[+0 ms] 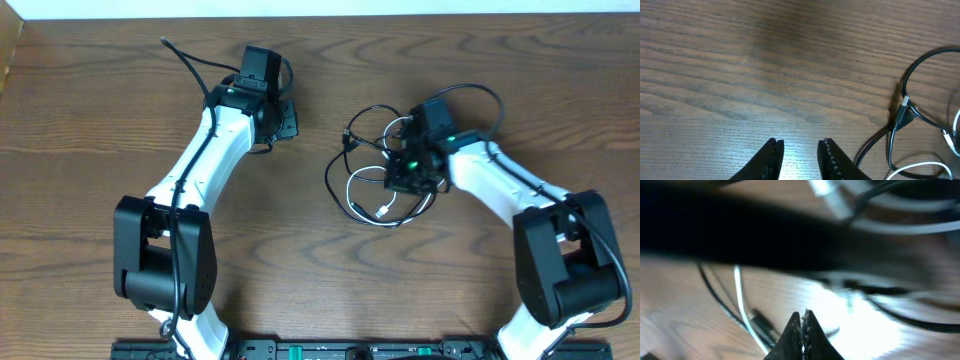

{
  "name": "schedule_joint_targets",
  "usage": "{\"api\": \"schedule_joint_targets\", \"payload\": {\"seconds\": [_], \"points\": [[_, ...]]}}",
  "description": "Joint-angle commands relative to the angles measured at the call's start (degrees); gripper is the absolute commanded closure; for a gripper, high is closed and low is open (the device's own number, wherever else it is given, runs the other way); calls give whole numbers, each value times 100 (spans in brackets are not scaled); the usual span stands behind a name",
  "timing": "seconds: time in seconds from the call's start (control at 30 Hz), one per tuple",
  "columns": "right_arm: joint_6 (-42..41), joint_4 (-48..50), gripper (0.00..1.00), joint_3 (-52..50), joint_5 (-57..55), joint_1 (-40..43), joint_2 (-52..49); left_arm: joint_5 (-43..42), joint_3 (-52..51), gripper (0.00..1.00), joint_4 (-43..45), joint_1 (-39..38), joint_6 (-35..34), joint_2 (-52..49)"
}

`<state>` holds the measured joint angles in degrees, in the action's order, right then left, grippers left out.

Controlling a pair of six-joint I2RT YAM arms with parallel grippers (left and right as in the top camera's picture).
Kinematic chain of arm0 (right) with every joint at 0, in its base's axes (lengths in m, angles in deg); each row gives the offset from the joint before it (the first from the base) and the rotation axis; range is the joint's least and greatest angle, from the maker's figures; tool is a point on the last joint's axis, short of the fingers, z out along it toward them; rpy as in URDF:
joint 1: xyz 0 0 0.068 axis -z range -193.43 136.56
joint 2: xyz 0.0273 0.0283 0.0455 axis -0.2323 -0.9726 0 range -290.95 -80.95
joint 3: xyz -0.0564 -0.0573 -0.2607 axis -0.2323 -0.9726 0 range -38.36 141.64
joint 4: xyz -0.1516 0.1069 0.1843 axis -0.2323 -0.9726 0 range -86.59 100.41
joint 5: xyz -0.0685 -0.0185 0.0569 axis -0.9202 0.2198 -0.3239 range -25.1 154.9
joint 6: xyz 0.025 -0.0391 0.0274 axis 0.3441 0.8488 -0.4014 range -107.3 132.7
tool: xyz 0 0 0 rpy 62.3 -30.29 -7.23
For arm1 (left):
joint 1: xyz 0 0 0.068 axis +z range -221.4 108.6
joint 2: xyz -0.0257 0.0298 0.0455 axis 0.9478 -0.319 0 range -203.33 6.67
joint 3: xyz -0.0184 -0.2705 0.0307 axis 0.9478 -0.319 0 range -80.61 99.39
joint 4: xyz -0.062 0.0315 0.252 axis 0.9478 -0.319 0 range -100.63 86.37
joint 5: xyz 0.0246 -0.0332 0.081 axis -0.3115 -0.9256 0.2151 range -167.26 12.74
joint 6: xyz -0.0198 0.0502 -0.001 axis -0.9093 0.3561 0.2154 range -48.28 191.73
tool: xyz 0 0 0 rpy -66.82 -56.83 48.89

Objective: Untangle cables

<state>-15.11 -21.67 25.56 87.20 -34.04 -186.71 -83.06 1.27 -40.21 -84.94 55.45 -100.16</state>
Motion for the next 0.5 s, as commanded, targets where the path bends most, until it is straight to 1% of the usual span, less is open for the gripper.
{"api": "schedule_joint_targets", "payload": {"seconds": [0.0,0.13,0.27,0.37,0.47], "points": [[-129,28,99,2,-44,-341,4,74,-17,74,2,2,39,-35],[7,4,99,9,-168,-442,9,72,-17,75,0,2,39,-35],[201,-105,99,136,142,-417,22,72,-17,75,2,2,39,-35],[332,-396,99,415,186,-417,22,72,-17,75,2,2,39,-35],[570,-887,99,835,184,-420,22,72,-17,75,2,2,39,-35]]}}
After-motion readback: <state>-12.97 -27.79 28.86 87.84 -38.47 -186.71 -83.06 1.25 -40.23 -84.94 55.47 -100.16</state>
